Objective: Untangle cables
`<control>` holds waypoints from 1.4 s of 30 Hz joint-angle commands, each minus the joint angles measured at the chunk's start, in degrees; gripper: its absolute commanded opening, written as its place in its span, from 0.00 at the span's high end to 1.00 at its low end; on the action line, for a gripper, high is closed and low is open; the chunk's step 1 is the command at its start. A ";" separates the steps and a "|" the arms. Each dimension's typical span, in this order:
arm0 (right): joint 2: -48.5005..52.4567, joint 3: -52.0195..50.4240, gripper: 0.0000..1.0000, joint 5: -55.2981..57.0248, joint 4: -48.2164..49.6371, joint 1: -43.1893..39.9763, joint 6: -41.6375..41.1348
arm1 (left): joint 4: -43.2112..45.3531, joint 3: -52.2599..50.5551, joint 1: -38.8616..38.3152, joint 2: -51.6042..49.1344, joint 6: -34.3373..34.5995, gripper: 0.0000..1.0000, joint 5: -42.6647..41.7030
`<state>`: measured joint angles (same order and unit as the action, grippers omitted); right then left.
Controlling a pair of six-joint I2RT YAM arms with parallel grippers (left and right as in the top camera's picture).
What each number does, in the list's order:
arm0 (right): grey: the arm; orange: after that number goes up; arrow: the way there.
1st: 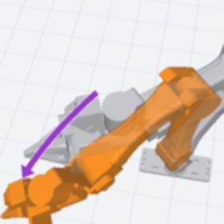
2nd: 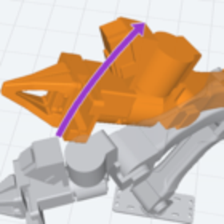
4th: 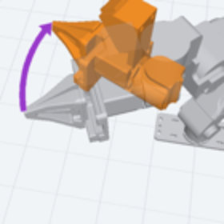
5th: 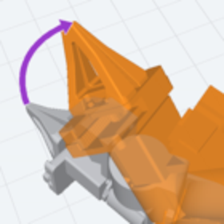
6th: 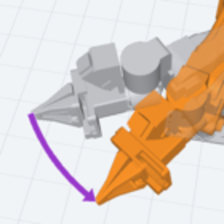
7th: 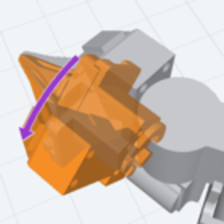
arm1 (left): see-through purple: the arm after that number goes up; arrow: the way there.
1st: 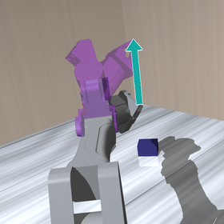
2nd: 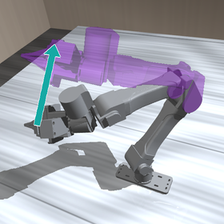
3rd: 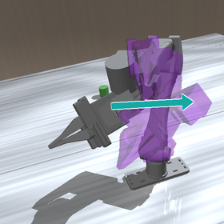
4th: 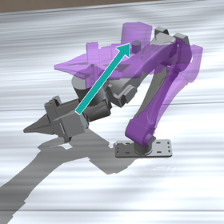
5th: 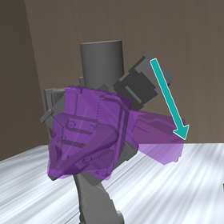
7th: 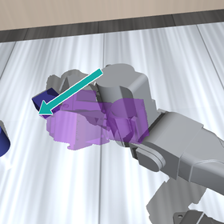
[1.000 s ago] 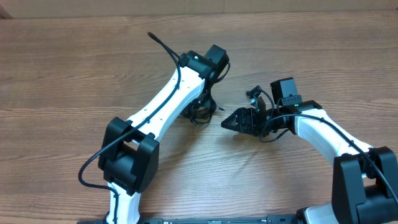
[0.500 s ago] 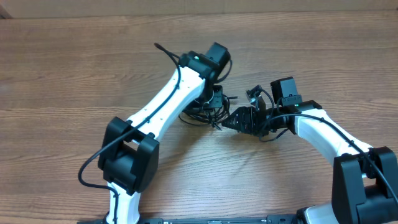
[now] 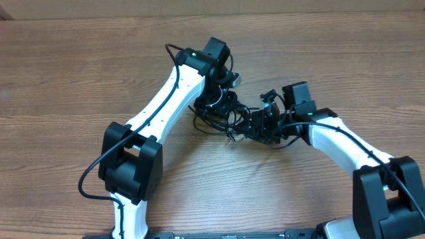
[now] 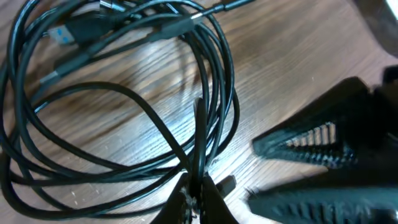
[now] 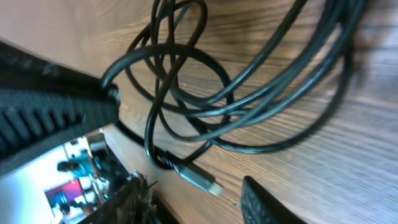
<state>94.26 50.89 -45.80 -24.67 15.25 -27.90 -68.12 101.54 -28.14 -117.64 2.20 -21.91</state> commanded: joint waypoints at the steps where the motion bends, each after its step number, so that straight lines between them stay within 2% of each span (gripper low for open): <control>1: 0.37 -0.26 0.64 5.14 3.28 3.39 -13.18 | -0.20 0.83 -0.35 0.76 -10.34 0.96 -2.05; 5: 0.39 -0.28 0.65 9.38 7.21 4.85 -22.40 | -0.90 0.83 0.46 0.76 -10.40 0.96 -1.92; 7: 0.37 -0.26 0.65 9.57 8.98 4.85 -24.48 | -1.27 0.83 1.16 0.76 -10.40 0.96 -2.05; 16: 0.39 -0.28 0.66 9.79 10.56 5.33 -24.85 | -1.27 0.83 1.97 0.76 -10.40 0.96 -6.67; 30: 1.92 -0.31 0.66 9.92 13.55 6.16 -30.69 | -2.32 0.83 1.99 0.76 -13.55 0.96 -6.67; 42: 5.16 -0.31 0.70 8.44 18.47 8.48 -33.64 | -2.34 0.63 1.97 0.76 -15.34 0.96 -5.99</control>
<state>99.13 50.85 -36.73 -7.22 23.35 -60.40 -70.28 101.54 -26.13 -117.64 -10.94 -26.44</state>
